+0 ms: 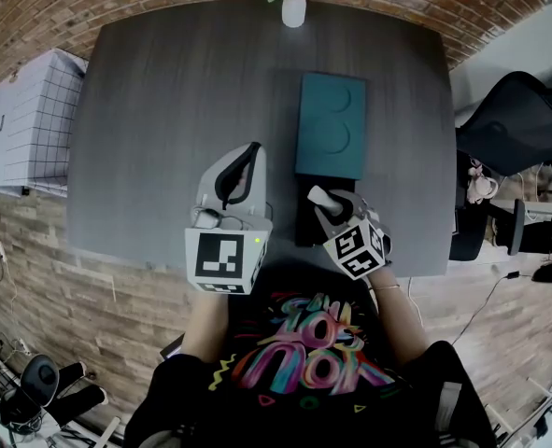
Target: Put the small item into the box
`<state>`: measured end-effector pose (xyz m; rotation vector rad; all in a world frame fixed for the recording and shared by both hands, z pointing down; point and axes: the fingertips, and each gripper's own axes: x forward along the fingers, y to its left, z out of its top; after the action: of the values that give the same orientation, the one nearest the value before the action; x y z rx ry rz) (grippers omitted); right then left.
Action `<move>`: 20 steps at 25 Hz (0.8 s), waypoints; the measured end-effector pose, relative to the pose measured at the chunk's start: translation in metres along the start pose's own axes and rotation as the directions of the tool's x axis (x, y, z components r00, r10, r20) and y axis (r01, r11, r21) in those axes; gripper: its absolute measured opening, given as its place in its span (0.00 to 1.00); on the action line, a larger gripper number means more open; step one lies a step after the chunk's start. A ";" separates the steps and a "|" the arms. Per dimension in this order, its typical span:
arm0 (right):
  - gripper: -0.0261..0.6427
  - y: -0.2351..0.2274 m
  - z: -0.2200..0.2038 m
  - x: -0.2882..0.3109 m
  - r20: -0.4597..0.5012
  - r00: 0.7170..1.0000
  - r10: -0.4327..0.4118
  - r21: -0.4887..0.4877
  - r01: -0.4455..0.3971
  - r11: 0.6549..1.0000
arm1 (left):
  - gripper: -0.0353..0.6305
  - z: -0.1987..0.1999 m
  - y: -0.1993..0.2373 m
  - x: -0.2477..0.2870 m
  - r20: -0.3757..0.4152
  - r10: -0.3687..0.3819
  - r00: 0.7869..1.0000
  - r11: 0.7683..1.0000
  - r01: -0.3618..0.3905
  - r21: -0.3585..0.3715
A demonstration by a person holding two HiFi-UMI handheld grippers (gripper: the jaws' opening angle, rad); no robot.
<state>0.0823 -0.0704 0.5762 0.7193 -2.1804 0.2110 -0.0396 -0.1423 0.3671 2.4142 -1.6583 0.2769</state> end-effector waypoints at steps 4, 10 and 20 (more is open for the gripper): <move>0.24 0.000 -0.004 0.008 -0.041 0.999 -0.005 -0.025 0.004 1.000 | 0.06 -0.001 0.003 0.001 -0.004 0.000 1.000 1.000 0.000 -0.004; 0.24 0.001 -0.010 0.016 -0.092 0.996 -0.005 -0.054 0.000 0.999 | 0.06 -0.007 0.010 0.005 -0.001 -0.021 1.000 0.999 0.021 0.049; 0.24 0.002 -0.014 0.020 -0.148 0.989 -0.005 -0.077 -0.006 0.997 | 0.06 -0.007 0.014 0.009 -0.004 -0.026 1.000 0.999 0.026 0.045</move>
<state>0.0801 -0.0716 0.6003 0.6394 -2.0358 0.1736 -0.0498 -0.1536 0.3770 2.4644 -1.6351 0.3173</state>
